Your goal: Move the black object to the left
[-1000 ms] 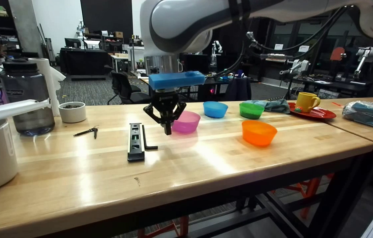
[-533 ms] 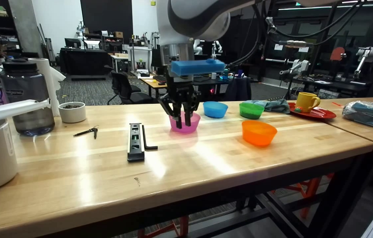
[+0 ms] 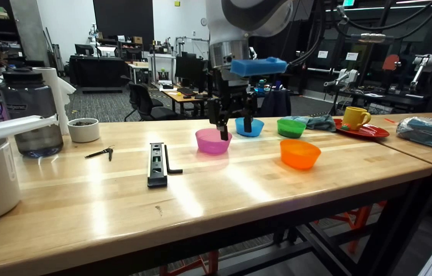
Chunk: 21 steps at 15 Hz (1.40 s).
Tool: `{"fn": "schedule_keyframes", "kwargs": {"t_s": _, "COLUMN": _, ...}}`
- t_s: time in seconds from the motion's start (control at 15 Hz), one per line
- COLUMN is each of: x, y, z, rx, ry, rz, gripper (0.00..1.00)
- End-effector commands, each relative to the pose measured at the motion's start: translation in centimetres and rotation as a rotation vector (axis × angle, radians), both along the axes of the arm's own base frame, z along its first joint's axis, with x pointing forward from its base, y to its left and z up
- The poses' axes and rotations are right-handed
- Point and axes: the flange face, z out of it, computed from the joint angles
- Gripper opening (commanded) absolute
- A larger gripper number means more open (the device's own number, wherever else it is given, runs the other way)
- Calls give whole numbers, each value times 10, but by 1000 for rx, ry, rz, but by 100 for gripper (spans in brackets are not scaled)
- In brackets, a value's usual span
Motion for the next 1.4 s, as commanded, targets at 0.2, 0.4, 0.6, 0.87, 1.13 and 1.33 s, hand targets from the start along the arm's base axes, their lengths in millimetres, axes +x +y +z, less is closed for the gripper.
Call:
{"fn": "schedule_keyframes", "kwargs": {"t_s": 0.2, "x": -25, "y": -57, "z": 25, "rx": 11, "ry": 6, "rz": 13, "gripper": 100}}
{"fn": "schedule_keyframes", "kwargs": {"t_s": 0.4, "x": -34, "y": -82, "z": 34, "rx": 5, "ry": 3, "rz": 6, "gripper": 100}}
{"fn": "schedule_keyframes", "kwargs": {"t_s": 0.6, "x": -43, "y": -105, "z": 40, "rx": -3, "ry": -4, "rz": 2, "gripper": 100}}
{"fn": "schedule_keyframes", "kwargs": {"t_s": 0.87, "x": -52, "y": -140, "z": 47, "rx": 0, "ry": 8, "rz": 4, "gripper": 100}}
{"fn": "schedule_keyframes", "kwargs": {"t_s": 1.13, "x": -58, "y": -180, "z": 51, "rx": 23, "ry": 13, "rz": -29, "gripper": 100}}
{"fn": "schedule_keyframes", "kwargs": {"t_s": 1.33, "x": -69, "y": -204, "z": 53, "rx": 40, "ry": -27, "rz": -62, "gripper": 100}}
